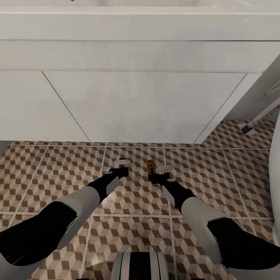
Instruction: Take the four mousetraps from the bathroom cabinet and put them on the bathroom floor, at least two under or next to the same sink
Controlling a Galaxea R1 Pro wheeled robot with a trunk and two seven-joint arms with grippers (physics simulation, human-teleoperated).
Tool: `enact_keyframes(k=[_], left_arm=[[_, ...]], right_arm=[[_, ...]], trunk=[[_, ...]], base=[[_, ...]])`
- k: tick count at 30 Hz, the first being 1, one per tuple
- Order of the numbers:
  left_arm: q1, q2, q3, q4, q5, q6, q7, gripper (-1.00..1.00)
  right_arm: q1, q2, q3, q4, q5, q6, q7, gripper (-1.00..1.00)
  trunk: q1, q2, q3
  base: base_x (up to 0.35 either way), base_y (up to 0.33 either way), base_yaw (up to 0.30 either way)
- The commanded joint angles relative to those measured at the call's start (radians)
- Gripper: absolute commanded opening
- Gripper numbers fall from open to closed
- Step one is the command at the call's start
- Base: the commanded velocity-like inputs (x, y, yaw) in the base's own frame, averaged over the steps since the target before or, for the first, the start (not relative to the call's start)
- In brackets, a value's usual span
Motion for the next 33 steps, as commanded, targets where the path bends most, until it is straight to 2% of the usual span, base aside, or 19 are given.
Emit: enact_keyframes(k=[1, 16, 29, 33], left_arm=[[0.0, 0.0, -0.006, -0.001, 0.003, 0.003, 0.002, -1.0], [0.0, 0.0, -0.006, -0.001, 0.004, 0.002, 0.003, -1.0], [0.0, 0.0, -0.006, -0.001, 0.004, 0.002, 0.003, -1.0], [0.0, 0.0, -0.006, -0.001, 0.005, 0.002, 0.003, -1.0]], right_arm=[[0.0, 0.0, 0.003, -0.002, -0.003, 0.006, -0.003, -1.0], [0.0, 0.0, 0.002, -0.002, -0.003, 0.006, -0.003, -1.0], [0.0, 0.0, 0.003, -0.002, -0.003, 0.006, -0.003, -1.0], [0.0, 0.0, 0.003, -0.002, -0.003, 0.006, -0.003, -1.0]], trunk=[[0.0, 0.0, -0.001], [0.0, 0.0, -0.001], [0.006, -0.003, -0.051], [0.006, -0.003, -0.051]], base=[[0.0, 0.0, 0.0], [0.02, 0.0, 0.0], [0.001, 0.0, 0.0], [0.0, 0.0, 0.0]])
